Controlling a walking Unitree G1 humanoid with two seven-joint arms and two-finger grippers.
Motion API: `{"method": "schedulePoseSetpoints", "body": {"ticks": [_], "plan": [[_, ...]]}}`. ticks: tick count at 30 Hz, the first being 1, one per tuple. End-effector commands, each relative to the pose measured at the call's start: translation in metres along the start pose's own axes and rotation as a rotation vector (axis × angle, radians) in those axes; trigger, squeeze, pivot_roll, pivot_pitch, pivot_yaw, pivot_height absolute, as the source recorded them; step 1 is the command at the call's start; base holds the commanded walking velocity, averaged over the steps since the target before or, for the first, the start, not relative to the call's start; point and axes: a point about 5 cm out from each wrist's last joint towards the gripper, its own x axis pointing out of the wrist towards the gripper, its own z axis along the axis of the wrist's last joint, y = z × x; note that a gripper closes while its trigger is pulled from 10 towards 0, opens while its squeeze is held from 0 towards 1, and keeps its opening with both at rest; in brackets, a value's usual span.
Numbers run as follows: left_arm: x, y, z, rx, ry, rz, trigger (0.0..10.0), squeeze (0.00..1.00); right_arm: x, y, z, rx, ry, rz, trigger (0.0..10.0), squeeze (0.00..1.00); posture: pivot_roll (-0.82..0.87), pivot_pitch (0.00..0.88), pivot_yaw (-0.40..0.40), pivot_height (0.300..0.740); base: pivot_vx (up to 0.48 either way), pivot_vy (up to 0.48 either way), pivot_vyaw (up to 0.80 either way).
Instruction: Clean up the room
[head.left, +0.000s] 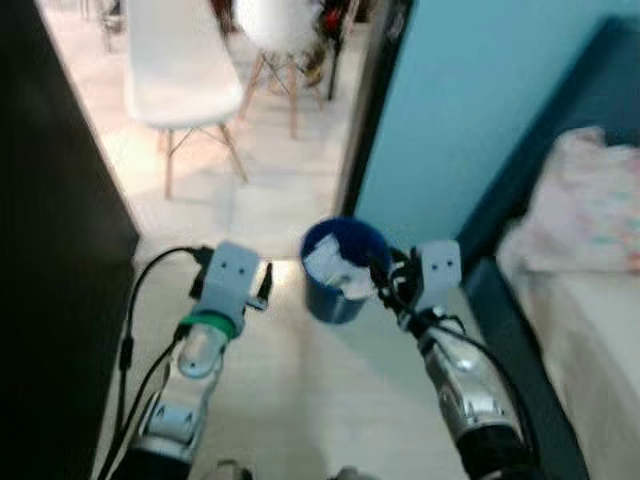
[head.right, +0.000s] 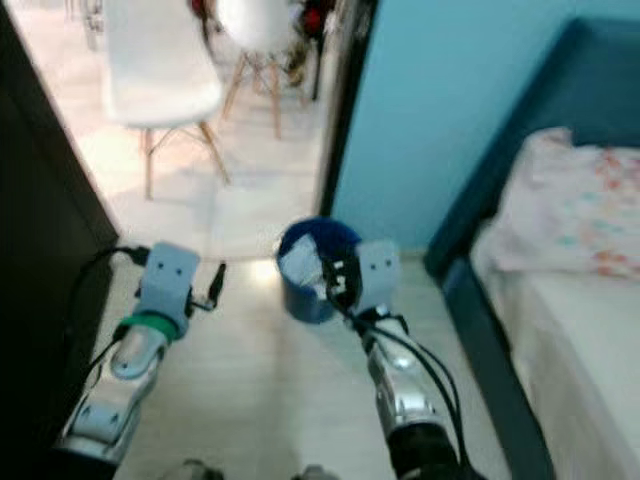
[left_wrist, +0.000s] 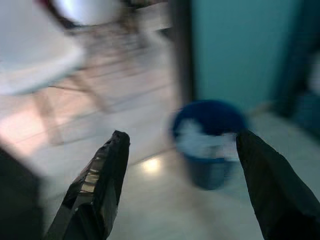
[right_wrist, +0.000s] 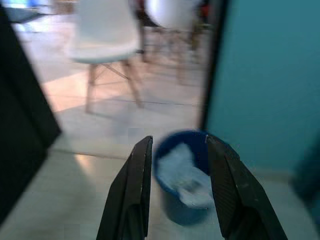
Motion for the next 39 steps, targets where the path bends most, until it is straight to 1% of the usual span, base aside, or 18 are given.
{"method": "schedulePoseSetpoints", "body": {"ticks": [1,8,26,33,39], "plan": [[-0.001,0.002,-0.007,-0.013,0.042,0.003,10.0,0.0,-0.003,-0.001,-0.005,0.013,0.026,-0.01,10.0,0.0,-0.04,0.063,-0.015,0.713,0.0,0.0,-0.8],[0.003,0.002,-0.003,-0.048,0.052,-0.016,10.0,0.0,-0.001,-0.001,-0.005,0.017,0.02,-0.018,10.0,0.0,-0.04,0.057,-0.011,0.713,0.0,0.0,-0.8],[0.005,-0.002,0.006,-0.059,0.004,-0.083,10.0,0.0,-0.002,-0.002,-0.004,0.034,0.015,-0.037,10.0,0.0,-0.05,0.064,0.003,0.713,0.0,0.0,-0.8],[0.005,-0.004,0.004,-0.027,-0.002,-0.101,10.0,0.0,-0.002,-0.003,-0.005,0.047,0.017,-0.046,10.0,0.0,-0.05,0.065,0.003,0.713,0.0,0.0,-0.8],[0.005,-0.006,0.004,-0.023,-0.007,-0.113,10.0,0.0,-0.002,-0.005,-0.005,0.051,0.019,-0.051,10.0,0.0,-0.05,0.064,0.002,0.713,0.0,0.0,-0.8]]}}
